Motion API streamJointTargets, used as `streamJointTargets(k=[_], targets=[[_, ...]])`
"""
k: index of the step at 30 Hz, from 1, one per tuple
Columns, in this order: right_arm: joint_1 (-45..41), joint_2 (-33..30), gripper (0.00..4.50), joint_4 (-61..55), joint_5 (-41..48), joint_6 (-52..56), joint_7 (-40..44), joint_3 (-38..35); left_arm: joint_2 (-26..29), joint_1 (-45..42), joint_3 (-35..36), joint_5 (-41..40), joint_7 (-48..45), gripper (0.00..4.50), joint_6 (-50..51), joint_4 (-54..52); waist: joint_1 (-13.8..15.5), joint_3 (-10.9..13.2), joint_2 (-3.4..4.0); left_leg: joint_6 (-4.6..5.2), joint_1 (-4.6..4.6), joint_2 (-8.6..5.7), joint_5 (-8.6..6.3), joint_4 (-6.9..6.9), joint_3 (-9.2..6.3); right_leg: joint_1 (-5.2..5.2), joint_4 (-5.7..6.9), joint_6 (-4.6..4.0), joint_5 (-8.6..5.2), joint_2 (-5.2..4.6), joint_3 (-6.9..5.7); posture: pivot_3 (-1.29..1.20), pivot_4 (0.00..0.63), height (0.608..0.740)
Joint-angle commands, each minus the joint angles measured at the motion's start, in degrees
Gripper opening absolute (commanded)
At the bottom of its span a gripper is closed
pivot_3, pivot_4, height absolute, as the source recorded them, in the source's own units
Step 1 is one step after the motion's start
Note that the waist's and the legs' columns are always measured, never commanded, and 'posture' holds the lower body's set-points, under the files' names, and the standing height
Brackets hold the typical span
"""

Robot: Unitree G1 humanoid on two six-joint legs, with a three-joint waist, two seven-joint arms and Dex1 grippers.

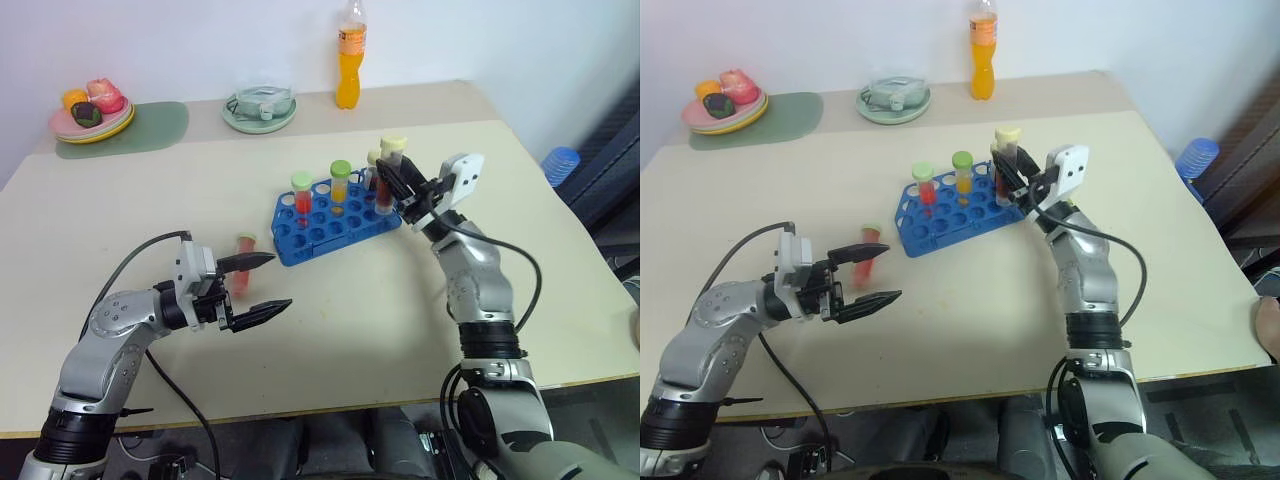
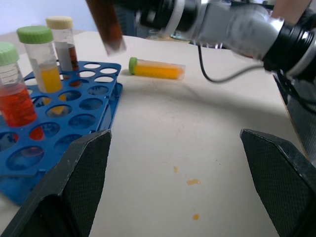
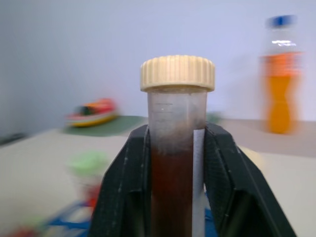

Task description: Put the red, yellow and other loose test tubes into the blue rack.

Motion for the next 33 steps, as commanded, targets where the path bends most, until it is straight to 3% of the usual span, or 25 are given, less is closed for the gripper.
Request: streamJointTargets(k=[1,21,29,33], targets=[[-1.8,0.7,0.88,5.5,-2.6,-9.4,-1.5,-0.3,-0.1,-1.1,0.6,-0.8,0.3,4.29,0.1,-1.5,-0.3,0.0,0.01,0.00,0.01,0.00,0.00,-0.02,0.00,0.00,0.00,0.00,0.00,0.00,0.00,0.00,0.150,0.740],[-9.0,2.6,0.88,28.2,-6.4,-24.7,-5.6,0.2,0.7,0.7,1.9,-1.1,1.2,4.29,1.1,-3.8,-0.4,0.0,0.05,-0.01,0.08,0.01,0.01,-0.04,-0.02,0.05,0.00,-0.01,-0.01,0.03,0.02,0.00,0.150,0.740],[-9.0,3.7,0.88,30.4,-3.1,-27.6,-2.0,-1.6,0.9,0.7,1.9,-1.1,1.4,4.29,1.0,-3.7,-0.6,0.0,0.06,-0.01,0.09,0.02,0.01,-0.04,-0.01,0.05,0.01,-0.01,-0.01,0.04,0.03,0.00,0.150,0.740],[-8.2,3.2,2.79,30.6,-3.7,-29.0,-2.0,-1.8,1.0,0.6,1.8,-1.0,1.4,4.29,1.0,-3.7,-0.6,0.0,0.06,-0.01,0.09,0.02,0.01,-0.05,-0.02,0.03,0.02,-0.02,-0.01,0.04,0.03,0.00,0.150,0.740]])
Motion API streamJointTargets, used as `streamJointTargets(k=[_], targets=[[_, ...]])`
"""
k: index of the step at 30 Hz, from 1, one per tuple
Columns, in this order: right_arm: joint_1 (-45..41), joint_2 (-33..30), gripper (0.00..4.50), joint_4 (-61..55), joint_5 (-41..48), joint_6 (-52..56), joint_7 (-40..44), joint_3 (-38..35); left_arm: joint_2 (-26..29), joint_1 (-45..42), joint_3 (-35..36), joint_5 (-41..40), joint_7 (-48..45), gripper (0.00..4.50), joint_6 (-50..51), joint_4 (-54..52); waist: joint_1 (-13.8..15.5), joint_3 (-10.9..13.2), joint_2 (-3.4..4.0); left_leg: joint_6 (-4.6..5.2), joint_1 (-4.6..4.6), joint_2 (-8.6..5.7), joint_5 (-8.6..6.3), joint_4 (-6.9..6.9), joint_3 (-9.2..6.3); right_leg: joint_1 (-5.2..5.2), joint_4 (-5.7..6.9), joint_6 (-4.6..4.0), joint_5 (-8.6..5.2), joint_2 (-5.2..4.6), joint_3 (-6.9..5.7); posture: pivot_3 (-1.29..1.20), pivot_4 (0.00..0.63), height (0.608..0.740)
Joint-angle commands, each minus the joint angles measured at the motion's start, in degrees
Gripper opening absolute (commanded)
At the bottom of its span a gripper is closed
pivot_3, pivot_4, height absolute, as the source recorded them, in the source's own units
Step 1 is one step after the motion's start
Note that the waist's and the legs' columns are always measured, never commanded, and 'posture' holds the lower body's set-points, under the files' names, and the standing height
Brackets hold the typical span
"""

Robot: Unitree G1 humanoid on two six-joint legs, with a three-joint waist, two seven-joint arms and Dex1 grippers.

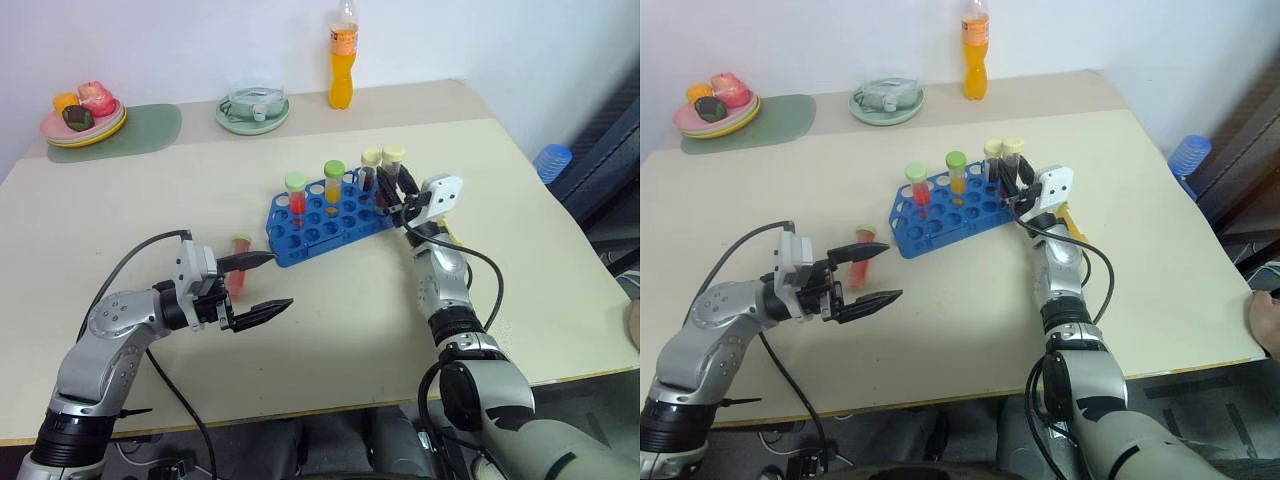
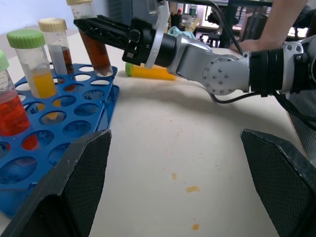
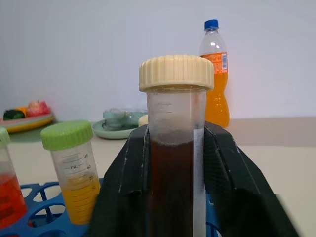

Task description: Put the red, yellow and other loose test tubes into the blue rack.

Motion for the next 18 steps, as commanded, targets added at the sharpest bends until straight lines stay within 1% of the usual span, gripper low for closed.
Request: streamJointTargets(k=[1,3,4,11,14,18], targets=[[0.6,0.1,3.32,-0.1,0.1,-2.0,0.3,-0.1,0.6,0.0,1.6,-1.0,0.0,4.29,-0.2,-1.8,0.1,0.0,0.00,0.00,0.00,0.00,0.00,0.00,0.00,0.00,0.00,0.00,0.00,0.00,0.00,0.00,0.150,0.740],[1.2,-0.2,4.24,-0.6,-0.4,-2.6,0.5,0.2,0.5,-0.3,1.5,-0.9,0.0,4.29,-0.3,-1.6,0.2,0.0,0.00,0.00,0.00,0.00,0.00,0.00,0.00,0.00,0.00,0.00,0.00,0.00,0.00,0.00,0.150,0.740],[1.6,-0.3,4.45,-0.9,-0.5,-2.9,0.8,0.3,0.5,-0.4,1.4,-0.9,0.0,4.29,-0.3,-1.5,0.2,0.0,0.00,0.00,-0.01,0.00,0.00,0.01,0.00,0.01,0.00,0.00,0.00,0.00,0.00,0.00,0.150,0.740],[3.2,-0.9,4.45,-3.7,-0.5,-2.3,1.7,0.9,-0.2,-0.9,0.6,-0.6,-0.1,4.29,-0.6,-1.0,0.2,0.0,0.00,0.00,-0.01,0.00,0.00,0.01,0.00,0.00,0.00,0.00,0.00,0.00,0.00,0.00,0.150,0.740],[5.1,-2.4,4.45,-8.7,-1.4,0.3,1.0,1.8,-0.5,-1.1,0.2,-0.4,-0.1,4.29,-0.7,-0.8,0.3,0.0,0.01,0.00,-0.02,0.00,0.00,0.01,0.00,0.00,0.00,0.00,0.00,0.00,0.00,0.00,0.150,0.740],[10.7,-6.1,4.45,-20.9,-2.7,7.7,1.4,4.2,-1.0,-1.1,-0.2,0.0,-0.1,4.29,-1.1,-0.4,0.5,0.0,0.01,0.00,-0.03,-0.01,0.00,0.02,-0.01,0.01,0.00,0.00,0.00,0.00,0.00,0.00,0.150,0.740]])
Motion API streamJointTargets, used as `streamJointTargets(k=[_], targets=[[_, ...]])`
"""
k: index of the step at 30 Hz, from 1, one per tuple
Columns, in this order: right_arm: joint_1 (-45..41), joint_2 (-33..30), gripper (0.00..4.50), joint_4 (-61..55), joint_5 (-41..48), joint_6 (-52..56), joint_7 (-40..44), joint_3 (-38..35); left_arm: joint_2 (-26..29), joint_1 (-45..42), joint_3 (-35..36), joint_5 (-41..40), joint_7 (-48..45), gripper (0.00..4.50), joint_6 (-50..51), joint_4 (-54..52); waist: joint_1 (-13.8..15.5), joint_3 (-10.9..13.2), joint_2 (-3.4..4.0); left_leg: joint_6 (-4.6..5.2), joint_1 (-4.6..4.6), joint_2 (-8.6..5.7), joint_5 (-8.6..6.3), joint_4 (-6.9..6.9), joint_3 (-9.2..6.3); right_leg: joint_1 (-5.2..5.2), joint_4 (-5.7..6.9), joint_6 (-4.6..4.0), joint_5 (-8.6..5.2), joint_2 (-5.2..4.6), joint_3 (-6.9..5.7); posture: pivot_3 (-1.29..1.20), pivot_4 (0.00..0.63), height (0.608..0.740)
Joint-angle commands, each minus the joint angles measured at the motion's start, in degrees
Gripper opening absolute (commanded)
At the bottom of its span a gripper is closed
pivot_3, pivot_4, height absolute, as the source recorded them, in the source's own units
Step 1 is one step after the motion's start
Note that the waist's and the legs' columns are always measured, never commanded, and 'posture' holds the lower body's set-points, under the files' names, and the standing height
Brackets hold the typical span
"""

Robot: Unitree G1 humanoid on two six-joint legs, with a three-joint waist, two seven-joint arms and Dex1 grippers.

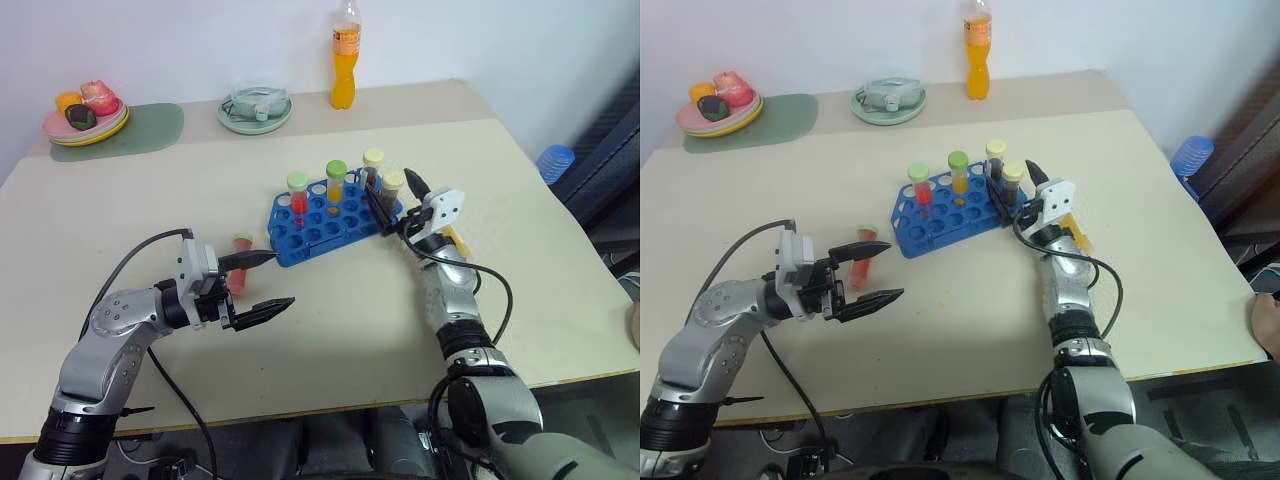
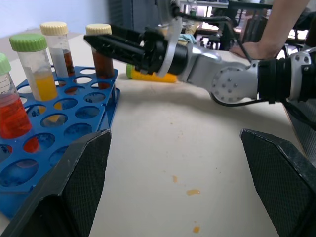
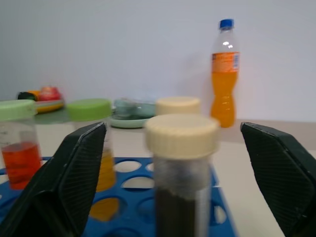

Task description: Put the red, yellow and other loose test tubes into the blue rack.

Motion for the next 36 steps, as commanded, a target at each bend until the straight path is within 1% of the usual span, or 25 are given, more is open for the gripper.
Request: streamJointTargets(k=[1,6,8,11,13,15,17,20,23,26,31,36], targets=[[5.0,-3.5,4.45,-13.7,-0.7,7.0,0.8,2.1,-0.4,-0.5,0.1,0.2,-0.1,4.29,-1.2,-0.3,0.1,0.0,0.00,0.00,0.00,0.00,0.00,0.00,0.00,0.00,0.00,0.00,0.00,0.00,0.00,0.00,0.150,0.740],[13.0,-9.6,4.45,-33.0,0.3,22.8,0.6,3.6,-1.1,-1.1,-0.7,0.4,-0.4,4.29,-1.6,0.6,0.3,0.0,0.01,0.00,-0.02,0.00,0.00,0.01,0.01,-0.01,-0.01,0.00,0.00,0.00,0.02,0.00,0.150,0.740],[14.6,-13.8,4.45,-41.5,3.1,35.1,-0.2,2.2,-1.5,-1.7,-1.3,0.6,-0.7,4.29,-1.8,1.2,0.4,0.0,0.02,0.00,-0.02,0.00,0.00,0.02,0.02,-0.01,-0.01,0.00,0.00,-0.01,0.04,0.00,0.150,0.740],[14.0,-19.7,4.45,-48.7,7.1,53.8,-2.0,0.1,-1.9,-2.3,-1.7,0.6,-1.2,4.29,-1.8,1.7,0.5,0.0,0.02,0.01,-0.04,0.00,0.00,0.04,0.02,0.01,-0.02,0.00,0.00,-0.02,0.04,0.00,0.150,0.740],[12.4,-22.9,4.45,-50.1,8.4,62.2,-2.8,-0.6,-1.9,-2.5,-1.9,0.6,-1.4,4.29,-1.8,2.0,0.7,0.0,0.01,0.01,-0.04,-0.01,-0.01,0.06,0.02,0.03,-0.05,0.00,0.00,-0.03,0.04,0.00,0.150,0.740],[9.0,-25.7,4.45,-48.5,10.3,70.8,-3.1,-1.8,-2.0,-2.8,-2.1,0.6,-1.7,4.29,-1.9,2.2,0.9,0.0,0.01,0.02,-0.04,-0.01,-0.01,0.06,0.02,0.04,-0.07,0.00,0.00,-0.04,0.04,0.00,0.150,0.740],[3.2,-29.7,4.45,-42.8,9.7,81.3,-3.7,-1.0,-2.1,-3.6,-2.6,0.6,-2.1,4.29,-1.8,2.7,1.0,0.0,0.04,0.01,-0.05,0.00,-0.01,0.06,0.06,0.02,-0.08,0.00,0.00,-0.05,0.05,0.00,0.150,0.740],[-3.8,-31.9,4.45,-35.5,9.4,90.9,-4.3,0.2,-2.3,-4.2,-3.1,0.6,-2.7,4.29,-1.7,3.2,1.5,0.0,0.03,0.03,-0.07,0.00,-0.01,0.11,0.12,0.01,-0.09,0.00,0.00,-0.09,0.05,0.00,0.150,0.740],[-9.0,-33.3,4.45,-30.4,8.1,94.7,-2.9,3.9,-2.3,-4.6,-3.1,0.7,-3.1,4.29,-1.8,3.7,1.6,0.0,0.03,0.03,-0.09,0.01,-0.02,0.02,0.09,-0.01,-0.14,0.00,0.00,-0.08,0.03,0.00,0.150,0.740],[-13.0,-35.1,4.45,-26.5,6.2,96.9,0.1,10.0,-2.3,-4.9,-3.2,0.8,-3.3,4.29,-1.8,3.9,1.6,0.0,0.03,0.04,-0.14,0.00,-0.02,0.05,0.12,-0.02,-0.17,0.00,0.00,-0.10,0.03,0.00,0.150,0.740],[-16.0,-35.4,4.45,-20.5,4.7,96.2,3.6,14.0,-2.6,-4.9,-3.3,1.1,-3.4,4.29,-1.9,3.9,1.6,0.0,0.03,0.04,-0.15,0.00,-0.02,0.07,0.11,-0.02,-0.15,0.01,0.00,-0.10,0.02,0.00,0.150,0.740],[-19.5,-34.0,4.45,-12.9,2.1,93.6,6.2,17.4,-2.6,-4.9,-3.4,1.4,-3.7,4.29,-1.6,3.9,1.6,0.0,0.03,0.04,-0.15,0.00,-0.02,0.08,0.12,-0.03,-0.14,0.01,0.01,-0.10,0.01,0.00,0.150,0.740]])
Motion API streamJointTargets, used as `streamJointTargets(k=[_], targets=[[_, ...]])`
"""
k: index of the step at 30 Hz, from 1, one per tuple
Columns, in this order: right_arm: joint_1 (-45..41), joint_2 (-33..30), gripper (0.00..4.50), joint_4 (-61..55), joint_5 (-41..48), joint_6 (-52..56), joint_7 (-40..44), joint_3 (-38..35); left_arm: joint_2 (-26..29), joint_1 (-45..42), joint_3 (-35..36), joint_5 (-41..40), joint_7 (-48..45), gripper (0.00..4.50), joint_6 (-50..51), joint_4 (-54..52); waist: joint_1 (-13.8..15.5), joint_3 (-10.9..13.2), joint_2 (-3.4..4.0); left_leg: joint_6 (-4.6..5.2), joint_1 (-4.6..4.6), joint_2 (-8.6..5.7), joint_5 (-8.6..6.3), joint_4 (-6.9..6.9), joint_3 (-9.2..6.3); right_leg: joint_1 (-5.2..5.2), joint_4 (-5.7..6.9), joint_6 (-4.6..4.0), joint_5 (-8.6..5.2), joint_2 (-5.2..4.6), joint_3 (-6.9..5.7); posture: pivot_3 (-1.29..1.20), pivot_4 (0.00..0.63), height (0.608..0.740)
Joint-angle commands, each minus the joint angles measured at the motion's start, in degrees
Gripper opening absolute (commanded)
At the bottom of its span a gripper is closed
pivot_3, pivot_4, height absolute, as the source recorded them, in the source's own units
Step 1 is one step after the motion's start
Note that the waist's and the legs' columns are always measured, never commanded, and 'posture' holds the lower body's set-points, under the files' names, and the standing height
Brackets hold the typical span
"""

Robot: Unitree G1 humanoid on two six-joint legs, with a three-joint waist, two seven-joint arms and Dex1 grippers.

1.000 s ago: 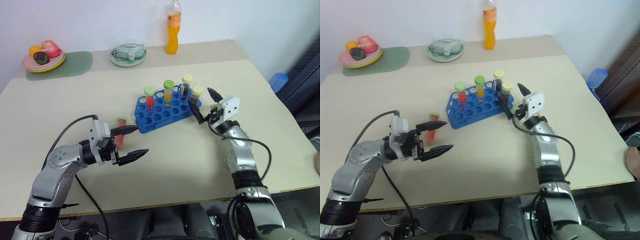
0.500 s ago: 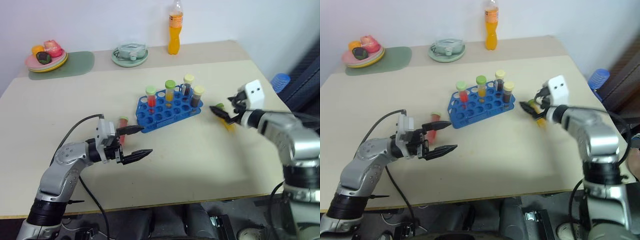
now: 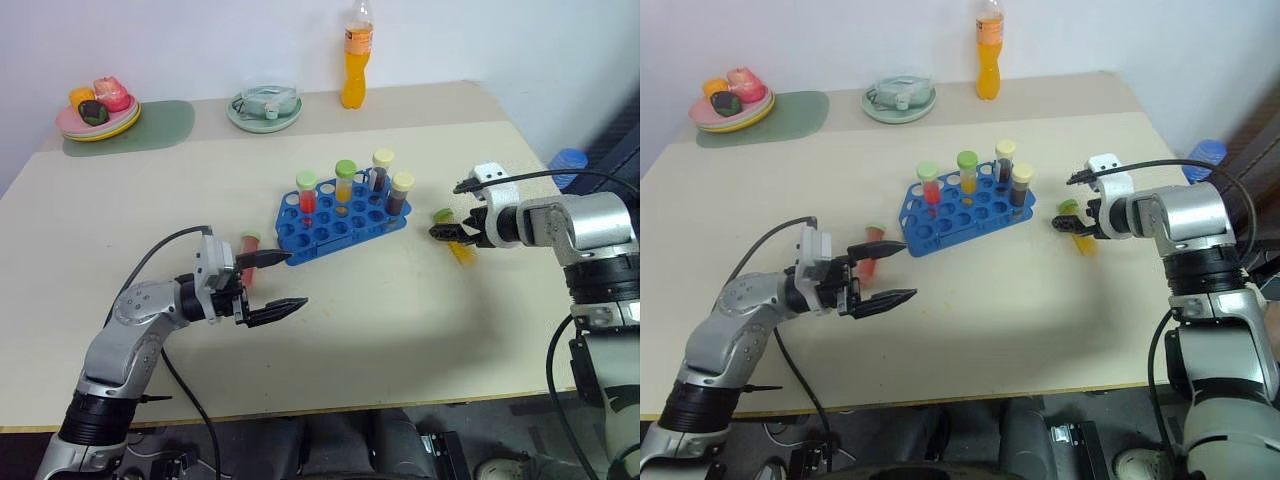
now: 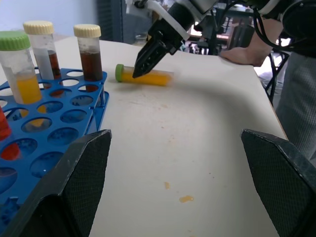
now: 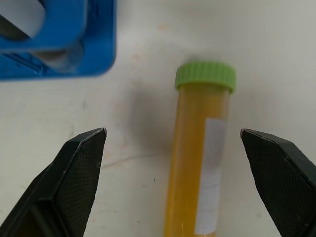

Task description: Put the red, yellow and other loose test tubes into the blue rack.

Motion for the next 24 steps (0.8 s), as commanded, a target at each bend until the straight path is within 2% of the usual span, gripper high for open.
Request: streamJointTargets(k=[1,13,16,21,22,24], targets=[[-4.1,0.3,4.45,4.2,-2.2,-2.4,1.8,1.3,0.1,-0.7,0.2,0.0,-0.4,4.29,-0.9,-0.6,0.0,0.0,0.00,0.00,0.00,0.00,0.00,0.00,0.00,-0.01,0.00,0.00,0.00,0.00,0.00,0.00,0.150,0.740],[-10.9,2.0,4.45,17.9,-10.8,-9.0,10.3,9.8,-1.4,0.8,-0.4,0.3,0.5,4.29,-0.9,-1.7,0.0,0.0,0.00,0.00,-0.01,0.00,0.00,0.00,-0.01,-0.02,0.02,0.00,0.00,0.00,-0.01,0.00,0.150,0.740],[-11.0,2.6,3.58,19.6,-12.5,-10.2,11.6,10.8,-1.7,1.0,-0.6,0.3,0.9,4.29,-1.1,-1.9,0.0,0.0,0.00,0.00,-0.01,0.00,0.00,0.00,-0.01,-0.02,0.02,0.00,0.00,0.00,-0.01,0.00,0.150,0.740],[-9.2,2.5,1.00,19.5,-15.5,-12.8,12.8,11.7,-1.8,1.5,-0.7,0.2,1.3,4.29,-1.2,-2.4,-0.1,0.0,0.00,-0.01,0.01,0.00,0.00,0.00,0.00,-0.02,0.02,0.00,0.00,0.01,-0.01,0.00,0.150,0.740],[-8.8,2.3,0.78,19.2,-15.8,-12.8,13.3,11.7,-1.7,1.6,-0.6,0.2,1.3,4.29,-1.2,-2.4,-0.1,0.0,-0.01,-0.01,0.01,0.00,0.00,0.00,-0.01,-0.01,0.02,0.00,0.00,0.01,-0.01,0.00,0.150,0.740],[-7.2,1.5,0.78,18.2,-17.1,-15.2,13.2,12.0,-1.6,1.7,-0.5,0.1,1.3,4.29,-1.3,-2.2,-0.1,0.0,-0.06,-0.01,0.03,0.00,0.00,0.00,-0.01,0.00,0.03,0.00,0.00,0.01,-0.01,0.00,0.150,0.740]])
